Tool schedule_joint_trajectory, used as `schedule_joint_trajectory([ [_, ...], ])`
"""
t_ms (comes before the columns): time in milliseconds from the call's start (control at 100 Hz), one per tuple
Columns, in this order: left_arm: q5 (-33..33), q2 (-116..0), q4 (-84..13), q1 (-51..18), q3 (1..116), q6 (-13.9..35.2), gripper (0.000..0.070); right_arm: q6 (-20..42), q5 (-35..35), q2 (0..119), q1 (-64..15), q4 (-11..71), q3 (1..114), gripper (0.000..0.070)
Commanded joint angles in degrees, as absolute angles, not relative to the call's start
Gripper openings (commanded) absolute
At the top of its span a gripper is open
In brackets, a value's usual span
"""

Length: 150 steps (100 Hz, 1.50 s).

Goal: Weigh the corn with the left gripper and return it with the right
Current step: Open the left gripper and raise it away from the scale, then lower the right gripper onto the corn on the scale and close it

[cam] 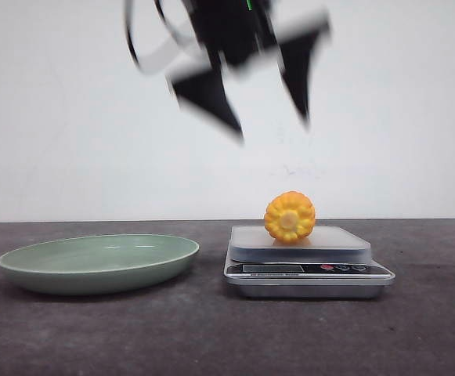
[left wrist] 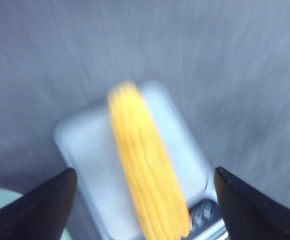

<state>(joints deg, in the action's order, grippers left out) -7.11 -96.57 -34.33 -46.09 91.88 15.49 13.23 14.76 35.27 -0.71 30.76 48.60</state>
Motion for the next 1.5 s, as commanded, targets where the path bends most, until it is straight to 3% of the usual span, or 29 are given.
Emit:
schedule_joint_trajectory([
  [0,-10.20,-90.67,-34.54,-45.41,93.41,12.27,0.0515,12.40,14.59,35.48,-0.78,30.63,49.58,0.0476],
  [230,-22.35,-71.61,-46.30,-37.98,93.41,6.59,0.0514,12.38,15.03,35.51,-1.74,30.72,49.58,0.0476],
  [560,-32.60,-48.14,-66.96,-24.25,93.38,8.71,0.0514,12.12,15.07,37.54,-5.65,30.06,49.58,0.0476],
  [870,-33.54,-31.31,-83.33,-23.90,93.08,19.25,0.0514,12.58,14.92,45.65,-14.06,26.98,49.58,0.0505],
  [1270,-29.08,-15.20,-83.53,-23.20,85.12,21.69,0.0509,17.23,8.56,65.56,-29.95,13.23,49.65,0.0505],
  [1490,-24.08,-14.13,-83.55,-22.87,77.91,21.71,0.0509,18.02,4.10,79.42,-32.97,12.49,53.32,0.0505],
])
